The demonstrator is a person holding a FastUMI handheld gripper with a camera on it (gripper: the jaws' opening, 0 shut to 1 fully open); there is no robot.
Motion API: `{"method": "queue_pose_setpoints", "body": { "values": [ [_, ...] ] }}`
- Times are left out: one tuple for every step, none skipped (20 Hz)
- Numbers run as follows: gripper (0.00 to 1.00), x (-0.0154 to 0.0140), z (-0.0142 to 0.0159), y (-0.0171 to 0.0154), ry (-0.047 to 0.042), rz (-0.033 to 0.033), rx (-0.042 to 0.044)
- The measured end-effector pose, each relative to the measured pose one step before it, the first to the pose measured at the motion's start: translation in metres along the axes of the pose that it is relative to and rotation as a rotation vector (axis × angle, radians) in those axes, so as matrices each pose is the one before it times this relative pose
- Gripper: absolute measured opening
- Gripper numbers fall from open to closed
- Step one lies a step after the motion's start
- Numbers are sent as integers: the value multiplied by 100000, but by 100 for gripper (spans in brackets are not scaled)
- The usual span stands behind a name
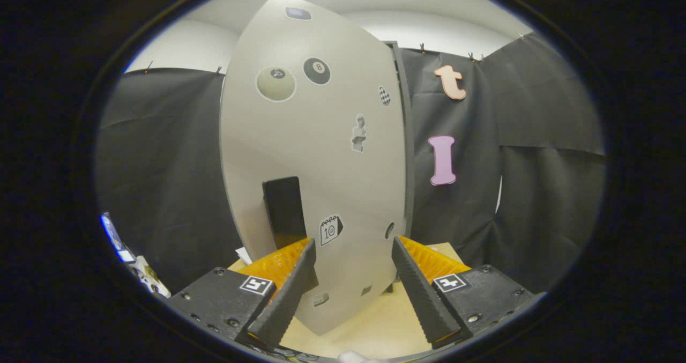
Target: Open the shoe cabinet door, grab the shoes and put them into the shoe cabinet, then close the shoe cabinet door.
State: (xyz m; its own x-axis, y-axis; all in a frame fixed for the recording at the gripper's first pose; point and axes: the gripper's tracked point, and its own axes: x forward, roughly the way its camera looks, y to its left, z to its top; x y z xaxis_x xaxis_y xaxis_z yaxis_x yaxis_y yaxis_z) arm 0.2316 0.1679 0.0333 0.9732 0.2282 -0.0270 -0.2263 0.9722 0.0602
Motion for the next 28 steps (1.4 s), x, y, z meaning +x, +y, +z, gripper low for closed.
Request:
{"method": "queue_pose_setpoints", "body": {
  "values": [
    [94, 762, 104, 1001, 5, 1103, -1000],
    [94, 908, 78, 826, -346, 529, -1148],
    [95, 1093, 17, 1038, -58, 1518, -630],
    [95, 855, -197, 803, 687, 1285, -323],
    [96, 1025, -15, 988, -229, 1455, -345],
    [97, 1043, 148, 549, 223, 350, -602],
    [97, 957, 230, 321, -467, -644, -475],
    [100, 848, 334, 477, -353, 70, -508],
    [100, 551, 217, 228, 374, -681, -3],
    [100, 480, 17, 227, -98, -338, 713],
    [100, 47, 240, 52, -240, -485, 959],
    [100, -23, 195, -185, -483, -380, 530],
    [100, -227, 146, -214, -238, -1049, -366],
    [100, -329, 97, -362, -338, -1226, -197],
    [100, -394, 89, -170, -180, -431, -220],
    [100, -430, 96, -14, -743, 81, -404],
    [100, -485, 246, -245, -852, -647, -991],
    [100, -557, 200, -726, -614, -1990, -958],
    [100, -657, 132, -706, -226, -1829, -475],
    [100, -667, 152, -396, -627, -1160, 408],
    [100, -864, 320, -361, -883, -654, 1100],
    [100, -822, 258, -383, -593, -722, 605],
    [100, -883, 186, -469, -159, -1000, -415],
    [100, -904, 213, -600, -418, -1237, -394],
    [100, -932, 271, -527, -471, -1220, -185],
    [100, -1057, 205, -590, -613, -1484, 362],
    [100, -1079, 280, -510, -691, -1077, 535],
    [100, -1013, 71, -374, -652, -815, 496]
  ]
}}
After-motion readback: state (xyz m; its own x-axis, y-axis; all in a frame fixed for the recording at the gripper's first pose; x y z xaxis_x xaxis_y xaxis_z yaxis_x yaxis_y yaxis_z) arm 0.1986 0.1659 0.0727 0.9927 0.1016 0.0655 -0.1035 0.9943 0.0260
